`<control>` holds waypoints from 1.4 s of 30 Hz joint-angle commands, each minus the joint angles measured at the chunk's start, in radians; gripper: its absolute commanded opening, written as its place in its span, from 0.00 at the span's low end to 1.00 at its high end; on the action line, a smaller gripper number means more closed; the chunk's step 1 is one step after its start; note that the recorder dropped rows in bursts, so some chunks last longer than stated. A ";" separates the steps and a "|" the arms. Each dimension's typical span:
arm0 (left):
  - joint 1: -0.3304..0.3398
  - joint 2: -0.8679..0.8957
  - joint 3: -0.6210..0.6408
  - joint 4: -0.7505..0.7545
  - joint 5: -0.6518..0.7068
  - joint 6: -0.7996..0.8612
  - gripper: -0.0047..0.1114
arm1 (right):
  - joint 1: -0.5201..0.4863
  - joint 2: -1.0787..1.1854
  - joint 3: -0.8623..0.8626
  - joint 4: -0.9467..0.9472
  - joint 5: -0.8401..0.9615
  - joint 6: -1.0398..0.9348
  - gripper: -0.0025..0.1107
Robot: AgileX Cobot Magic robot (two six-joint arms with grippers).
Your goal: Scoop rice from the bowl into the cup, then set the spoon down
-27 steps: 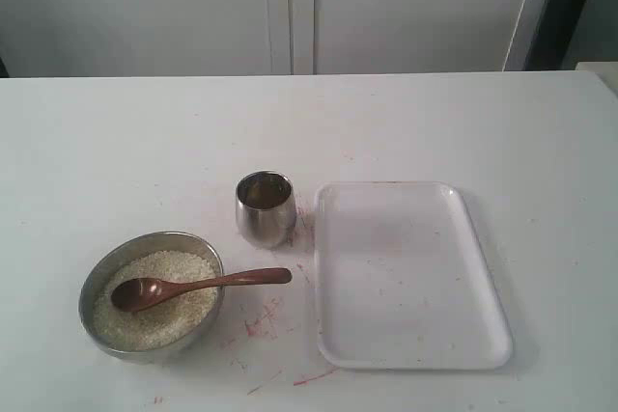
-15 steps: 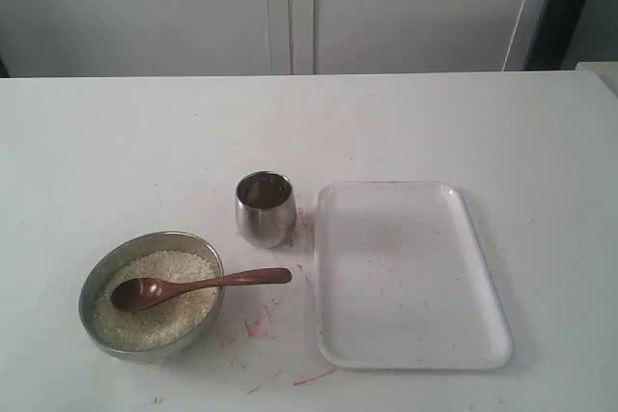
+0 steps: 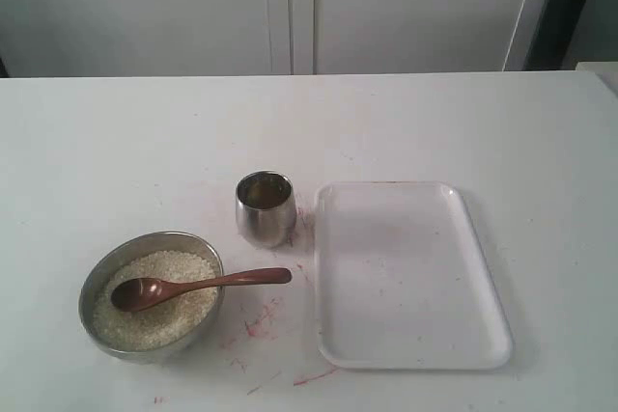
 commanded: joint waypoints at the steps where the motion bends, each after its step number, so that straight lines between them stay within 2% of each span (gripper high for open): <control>1: 0.002 0.001 -0.007 -0.007 -0.003 -0.002 0.16 | 0.000 -0.005 0.005 0.026 -0.215 0.111 0.07; 9: 0.002 0.001 -0.007 -0.007 -0.003 -0.002 0.16 | 0.000 -0.005 0.005 0.026 -0.478 0.610 0.07; 16: 0.002 0.001 -0.007 -0.007 -0.003 -0.002 0.16 | 0.000 -0.005 0.005 0.020 -0.869 0.765 0.07; 22: 0.002 0.001 -0.007 -0.007 -0.003 -0.002 0.16 | 0.000 -0.005 -0.101 -0.065 -0.957 0.889 0.07; 26: 0.002 0.001 -0.007 -0.007 -0.003 -0.002 0.16 | 0.000 -0.005 -0.238 -0.191 -0.935 0.889 0.07; 36: 0.002 0.001 -0.007 -0.007 -0.003 -0.002 0.16 | 0.000 0.030 -0.636 -0.528 -0.457 0.909 0.07; 39: 0.002 0.001 -0.007 -0.007 -0.003 -0.002 0.16 | 0.014 0.071 -0.714 -0.583 -0.373 0.914 0.07; 42: 0.002 0.001 -0.007 -0.007 -0.003 -0.002 0.16 | 0.039 0.122 -0.770 -0.644 -0.367 0.948 0.07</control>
